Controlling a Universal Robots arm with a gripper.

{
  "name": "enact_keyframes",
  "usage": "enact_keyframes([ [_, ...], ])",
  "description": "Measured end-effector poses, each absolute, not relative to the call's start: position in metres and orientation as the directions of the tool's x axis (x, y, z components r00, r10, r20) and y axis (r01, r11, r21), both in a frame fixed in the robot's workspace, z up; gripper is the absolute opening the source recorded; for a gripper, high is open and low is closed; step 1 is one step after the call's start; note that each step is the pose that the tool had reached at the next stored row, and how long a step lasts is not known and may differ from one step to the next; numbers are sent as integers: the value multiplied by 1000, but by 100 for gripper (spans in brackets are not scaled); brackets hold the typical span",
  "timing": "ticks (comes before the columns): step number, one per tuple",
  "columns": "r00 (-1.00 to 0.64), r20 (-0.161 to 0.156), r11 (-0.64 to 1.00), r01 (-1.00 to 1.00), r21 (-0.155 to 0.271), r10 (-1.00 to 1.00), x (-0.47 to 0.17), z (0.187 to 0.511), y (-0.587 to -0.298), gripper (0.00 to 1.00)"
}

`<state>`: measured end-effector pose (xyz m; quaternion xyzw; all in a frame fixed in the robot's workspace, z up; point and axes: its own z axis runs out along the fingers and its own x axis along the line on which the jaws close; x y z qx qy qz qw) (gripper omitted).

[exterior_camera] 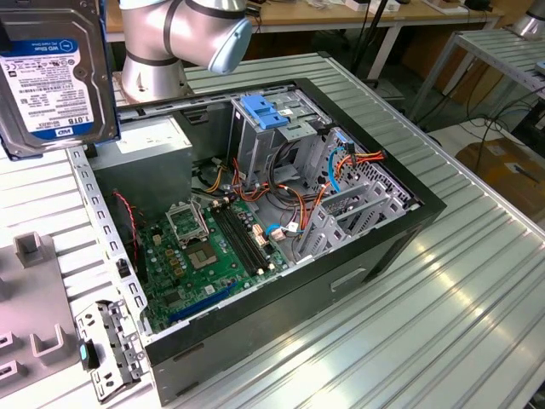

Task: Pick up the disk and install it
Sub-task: 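Pick up the disk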

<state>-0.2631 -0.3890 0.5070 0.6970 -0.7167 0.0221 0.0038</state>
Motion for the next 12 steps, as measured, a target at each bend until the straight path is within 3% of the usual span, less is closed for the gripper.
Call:
enact_keyframes([
  [12,-28,36,27,-999,-26,-999,-242,507,-389,37],
])
